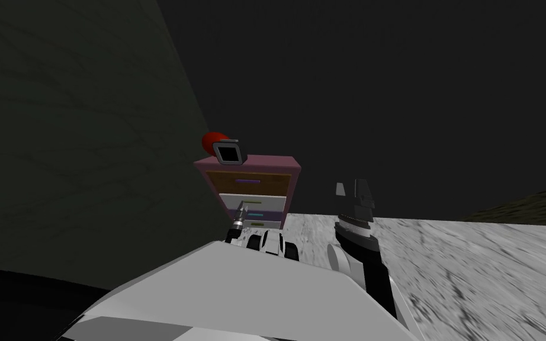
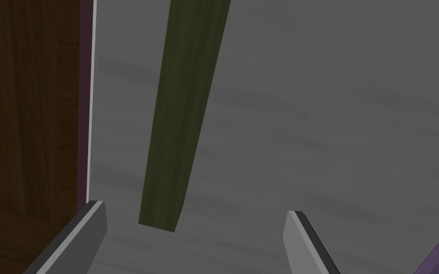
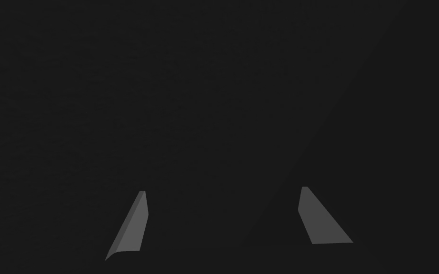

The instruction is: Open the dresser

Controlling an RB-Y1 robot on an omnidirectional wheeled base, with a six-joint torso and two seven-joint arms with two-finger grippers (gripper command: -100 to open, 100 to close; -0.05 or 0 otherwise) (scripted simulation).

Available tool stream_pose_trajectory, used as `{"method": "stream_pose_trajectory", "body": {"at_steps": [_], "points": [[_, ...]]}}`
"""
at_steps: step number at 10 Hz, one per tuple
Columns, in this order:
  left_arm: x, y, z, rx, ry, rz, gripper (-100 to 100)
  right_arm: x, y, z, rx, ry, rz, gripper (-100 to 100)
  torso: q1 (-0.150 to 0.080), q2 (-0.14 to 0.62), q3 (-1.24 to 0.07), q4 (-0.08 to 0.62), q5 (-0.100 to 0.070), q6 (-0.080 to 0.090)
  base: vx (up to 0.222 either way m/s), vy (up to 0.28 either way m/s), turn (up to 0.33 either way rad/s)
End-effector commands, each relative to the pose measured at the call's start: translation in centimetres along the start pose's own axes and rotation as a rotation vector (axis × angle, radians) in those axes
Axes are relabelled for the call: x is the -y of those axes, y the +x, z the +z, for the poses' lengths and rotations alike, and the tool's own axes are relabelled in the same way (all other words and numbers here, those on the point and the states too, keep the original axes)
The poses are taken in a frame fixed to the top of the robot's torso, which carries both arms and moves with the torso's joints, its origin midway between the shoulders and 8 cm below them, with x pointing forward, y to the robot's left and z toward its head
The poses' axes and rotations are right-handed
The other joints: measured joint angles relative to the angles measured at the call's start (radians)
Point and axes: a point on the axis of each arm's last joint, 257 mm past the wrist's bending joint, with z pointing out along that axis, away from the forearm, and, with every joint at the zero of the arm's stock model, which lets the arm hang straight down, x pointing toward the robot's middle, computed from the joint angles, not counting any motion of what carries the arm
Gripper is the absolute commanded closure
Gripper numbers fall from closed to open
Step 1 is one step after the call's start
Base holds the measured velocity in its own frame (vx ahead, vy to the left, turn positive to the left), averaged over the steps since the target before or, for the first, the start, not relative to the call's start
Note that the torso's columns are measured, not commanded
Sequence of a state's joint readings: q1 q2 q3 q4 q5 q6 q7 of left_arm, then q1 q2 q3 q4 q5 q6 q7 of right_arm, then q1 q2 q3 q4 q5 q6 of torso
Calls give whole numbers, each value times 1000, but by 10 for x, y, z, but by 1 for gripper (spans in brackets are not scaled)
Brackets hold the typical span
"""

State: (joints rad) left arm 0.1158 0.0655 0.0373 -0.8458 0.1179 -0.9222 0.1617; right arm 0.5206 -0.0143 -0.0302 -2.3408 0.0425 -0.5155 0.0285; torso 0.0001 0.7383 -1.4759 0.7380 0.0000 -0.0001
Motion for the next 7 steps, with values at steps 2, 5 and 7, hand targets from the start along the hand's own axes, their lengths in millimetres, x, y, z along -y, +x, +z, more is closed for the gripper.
{"method": "stream_pose_trajectory", "body": {"at_steps": [2,5,7], "points": [[0,7,27,-13,3,-3,-100,0,0,0,0,0,0,0,0,0,0,0,0,0,-56,-6,33],[0,12,51,-18,-1,-3,-100,0,0,0,0,0,0,0,0,-1,0,0,0,0,-52,-3,33],[2,17,67,-25,2,-6,-100,0,0,0,0,0,0,0,0,0,0,0,0,0,-52,-4,37]]}}
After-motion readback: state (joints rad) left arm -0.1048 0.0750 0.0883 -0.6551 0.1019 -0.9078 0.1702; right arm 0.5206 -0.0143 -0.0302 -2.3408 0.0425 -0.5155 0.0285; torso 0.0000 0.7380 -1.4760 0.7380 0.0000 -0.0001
